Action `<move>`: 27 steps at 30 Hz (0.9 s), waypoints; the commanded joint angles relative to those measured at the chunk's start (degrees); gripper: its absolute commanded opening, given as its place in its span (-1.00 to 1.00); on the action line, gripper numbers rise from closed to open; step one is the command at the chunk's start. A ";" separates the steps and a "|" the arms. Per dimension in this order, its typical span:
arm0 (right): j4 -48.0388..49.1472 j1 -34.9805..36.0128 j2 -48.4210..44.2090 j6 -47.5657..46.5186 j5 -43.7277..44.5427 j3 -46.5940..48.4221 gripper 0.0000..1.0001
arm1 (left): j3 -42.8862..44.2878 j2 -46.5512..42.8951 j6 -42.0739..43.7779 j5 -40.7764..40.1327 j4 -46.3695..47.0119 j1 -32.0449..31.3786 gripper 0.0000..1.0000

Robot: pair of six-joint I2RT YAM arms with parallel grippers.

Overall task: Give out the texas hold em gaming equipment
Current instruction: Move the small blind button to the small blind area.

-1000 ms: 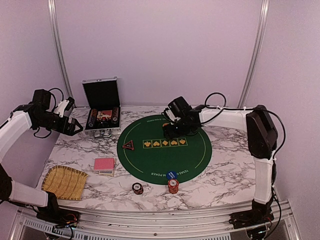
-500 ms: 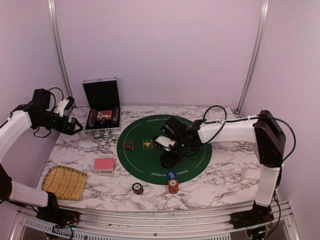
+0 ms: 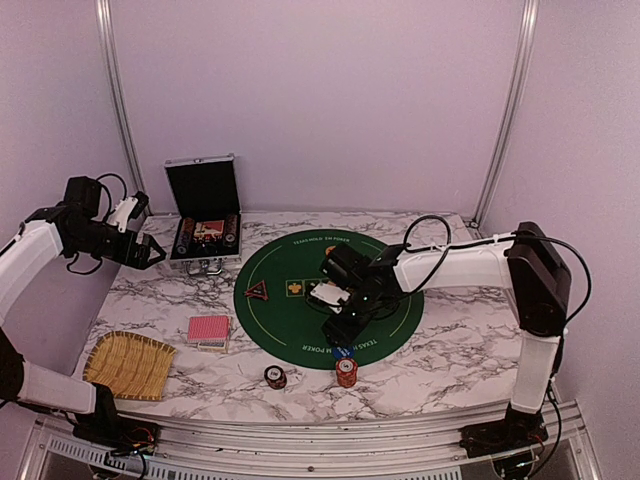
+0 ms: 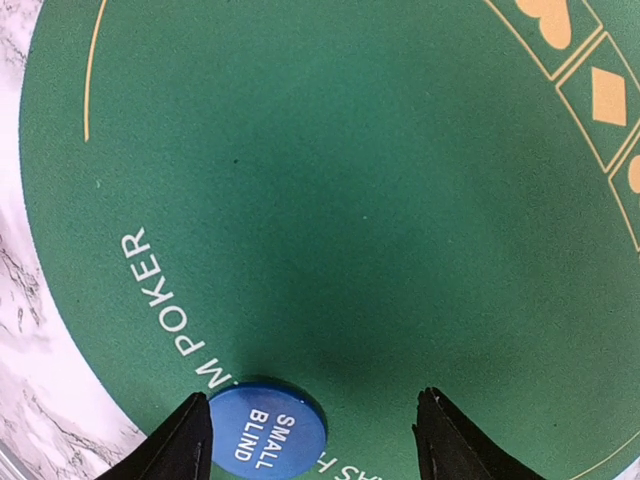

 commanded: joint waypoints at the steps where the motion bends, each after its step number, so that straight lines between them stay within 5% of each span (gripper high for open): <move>1: -0.96 0.91 0.49 -1.54 0.19 -0.06 0.37 | 2.16 -0.32 0.52 1.21 -1.38 0.29 0.98; 18: -2.56 2.19 2.43 -1.67 2.85 -1.62 0.36 | 3.44 -0.02 0.91 0.85 -1.56 0.28 0.98; 27: -0.47 -0.88 0.59 1.01 4.80 -4.03 0.10 | 3.64 -0.10 0.80 1.02 -1.68 0.20 0.98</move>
